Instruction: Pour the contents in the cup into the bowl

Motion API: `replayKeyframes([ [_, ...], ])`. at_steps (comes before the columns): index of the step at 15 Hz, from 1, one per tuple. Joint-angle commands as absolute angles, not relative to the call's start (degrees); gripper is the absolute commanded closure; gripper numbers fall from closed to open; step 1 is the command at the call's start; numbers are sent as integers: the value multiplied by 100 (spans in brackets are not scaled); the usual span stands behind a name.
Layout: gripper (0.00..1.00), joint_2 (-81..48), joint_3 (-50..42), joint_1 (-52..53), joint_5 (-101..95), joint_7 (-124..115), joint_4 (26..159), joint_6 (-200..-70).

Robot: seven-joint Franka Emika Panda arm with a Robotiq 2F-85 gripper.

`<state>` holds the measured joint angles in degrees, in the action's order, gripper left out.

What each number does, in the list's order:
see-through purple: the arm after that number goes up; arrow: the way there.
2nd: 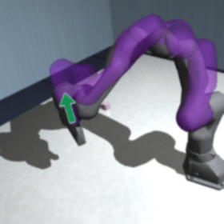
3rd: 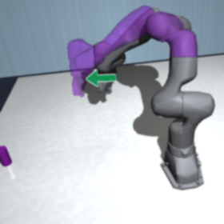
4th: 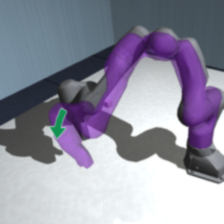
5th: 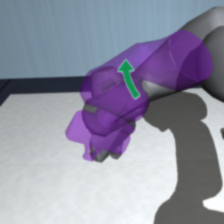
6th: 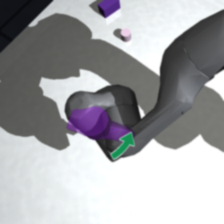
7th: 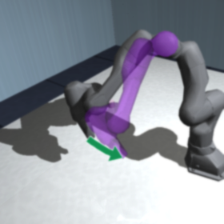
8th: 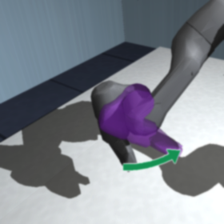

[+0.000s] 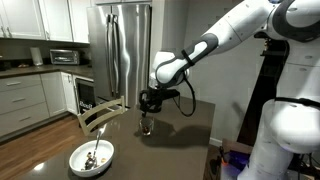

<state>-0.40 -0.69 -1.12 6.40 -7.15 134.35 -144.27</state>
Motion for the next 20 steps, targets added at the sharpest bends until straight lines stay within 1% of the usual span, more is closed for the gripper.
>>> replayKeyframes([
  [1,0,-598,-135,-143,533,-872,12750,-13690],
  [7,0,-1069,-163,-131,663,-802,12241,-13327],
  [20,0,-1813,-222,-178,677,-763,11843,-13346],
])
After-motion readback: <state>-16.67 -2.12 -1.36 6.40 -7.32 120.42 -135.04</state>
